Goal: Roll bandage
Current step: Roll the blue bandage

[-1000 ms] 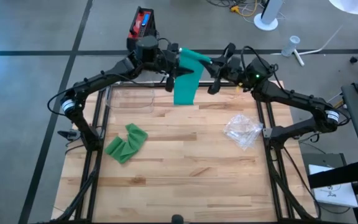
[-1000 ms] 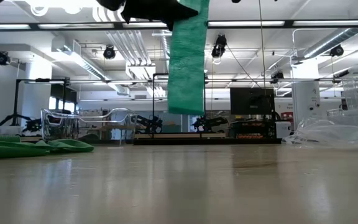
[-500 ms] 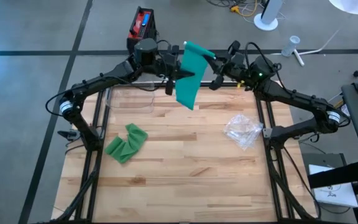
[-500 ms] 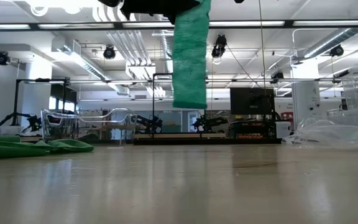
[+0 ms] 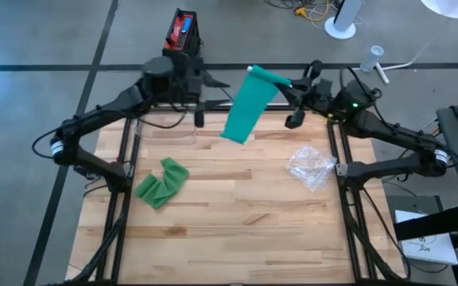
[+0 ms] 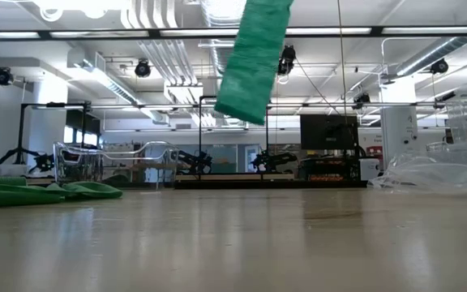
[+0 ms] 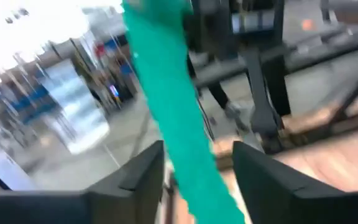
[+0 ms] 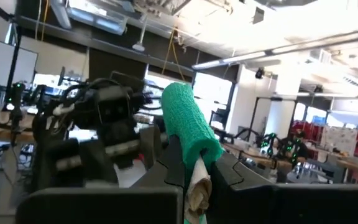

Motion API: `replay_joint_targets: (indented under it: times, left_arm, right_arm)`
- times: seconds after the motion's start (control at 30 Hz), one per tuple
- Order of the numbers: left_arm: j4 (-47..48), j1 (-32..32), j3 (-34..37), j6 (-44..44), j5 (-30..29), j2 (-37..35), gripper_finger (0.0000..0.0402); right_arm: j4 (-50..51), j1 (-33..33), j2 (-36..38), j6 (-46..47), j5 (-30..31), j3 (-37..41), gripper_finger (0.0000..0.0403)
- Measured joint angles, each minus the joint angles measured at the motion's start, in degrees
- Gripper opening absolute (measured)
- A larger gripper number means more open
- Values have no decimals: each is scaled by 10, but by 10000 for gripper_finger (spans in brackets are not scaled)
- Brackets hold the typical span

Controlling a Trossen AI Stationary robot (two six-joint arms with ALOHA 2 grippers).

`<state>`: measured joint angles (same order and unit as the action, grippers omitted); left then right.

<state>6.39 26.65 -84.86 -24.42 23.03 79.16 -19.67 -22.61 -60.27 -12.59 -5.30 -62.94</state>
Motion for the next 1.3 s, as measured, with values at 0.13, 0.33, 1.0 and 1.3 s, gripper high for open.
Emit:
replay_joint_targets:
  times: [0.13,0.33,1.0,1.3]
  left_arm:
    - [-94,0,14,4,0,-18,231]
    - [-146,-10,-1,-5,35,10,263]
    - [28,-27,-140,-98,45,120,235]
    - [39,-27,-140,-94,44,119,231]
  right_arm:
    - [11,0,10,-10,-40,10,14]
    - [32,0,-12,-18,-37,7,14]
    - [74,-4,-60,-55,-37,-24,14]
    - [75,-4,-59,-66,-37,-24,14]
